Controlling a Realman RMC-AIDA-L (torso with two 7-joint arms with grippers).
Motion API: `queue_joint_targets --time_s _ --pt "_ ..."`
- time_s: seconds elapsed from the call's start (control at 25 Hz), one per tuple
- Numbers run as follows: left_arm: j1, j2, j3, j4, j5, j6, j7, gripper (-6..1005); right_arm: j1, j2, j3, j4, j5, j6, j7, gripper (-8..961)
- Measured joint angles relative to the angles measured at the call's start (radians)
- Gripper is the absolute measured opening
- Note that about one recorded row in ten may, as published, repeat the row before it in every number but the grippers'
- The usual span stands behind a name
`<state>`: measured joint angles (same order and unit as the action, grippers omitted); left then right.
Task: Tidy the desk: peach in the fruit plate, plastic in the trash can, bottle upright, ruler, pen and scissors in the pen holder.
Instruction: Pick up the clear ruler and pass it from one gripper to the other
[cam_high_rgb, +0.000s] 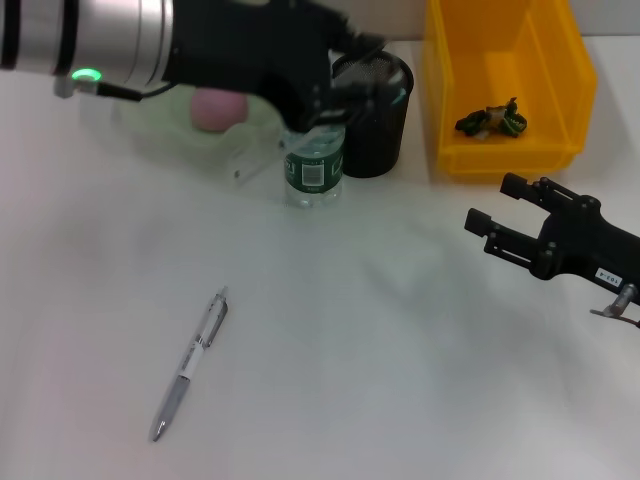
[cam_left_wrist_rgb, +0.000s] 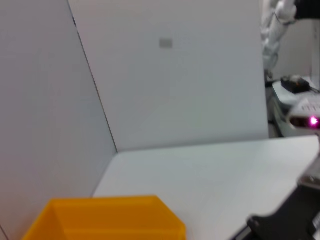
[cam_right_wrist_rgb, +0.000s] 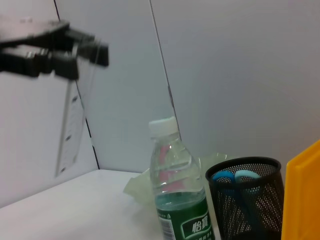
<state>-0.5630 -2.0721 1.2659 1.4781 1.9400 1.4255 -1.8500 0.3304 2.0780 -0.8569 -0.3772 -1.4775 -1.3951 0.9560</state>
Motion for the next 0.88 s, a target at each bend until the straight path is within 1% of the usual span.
queue_joint_targets --time_s 0.2,0.28,0.32,0.44,0.48,0.56,0.6,0.72,0.8,0.88 --pt "-0.002 -0.002 0.054 -0.02 -0.051 -0.105 0.012 385 -0.001 0.0 -0.004 0.003 -0.003 0.001 -0.002 769" --pt "-0.003 -0.002 0.079 -0.051 -0.129 -0.174 0.046 385 -0.001 0.0 -0.008 0.003 -0.004 0.002 -0.003 769" --pt "-0.003 -0.002 0.079 -0.051 -0.129 -0.174 0.046 385 -0.001 0.0 -0.008 0.003 -0.004 0.002 -0.003 769" --pt "-0.007 -0.002 0.083 -0.085 -0.208 -0.227 0.078 385 0.001 0.0 -0.01 0.003 -0.005 0.004 -0.004 769" --pt "-0.011 -0.002 0.084 -0.125 -0.283 -0.28 0.106 385 0.003 0.0 -0.011 0.003 -0.005 0.004 -0.009 769" --pt "-0.011 -0.002 0.084 -0.125 -0.283 -0.28 0.106 385 0.003 0.0 -0.011 0.003 -0.005 0.004 -0.011 769" --pt "-0.019 -0.003 0.086 -0.167 -0.343 -0.317 0.136 385 0.003 0.0 -0.011 0.003 -0.005 0.004 -0.013 769" --pt "-0.027 -0.004 0.089 -0.195 -0.374 -0.332 0.157 385 0.005 0.0 -0.011 0.003 -0.006 0.004 -0.014 769" --pt "-0.046 -0.005 0.101 -0.251 -0.435 -0.36 0.205 385 0.005 0.0 -0.011 0.003 -0.007 0.004 -0.014 769" --pt "-0.052 -0.006 0.105 -0.271 -0.462 -0.372 0.225 385 0.005 0.0 -0.011 0.003 -0.007 0.004 -0.014 769"
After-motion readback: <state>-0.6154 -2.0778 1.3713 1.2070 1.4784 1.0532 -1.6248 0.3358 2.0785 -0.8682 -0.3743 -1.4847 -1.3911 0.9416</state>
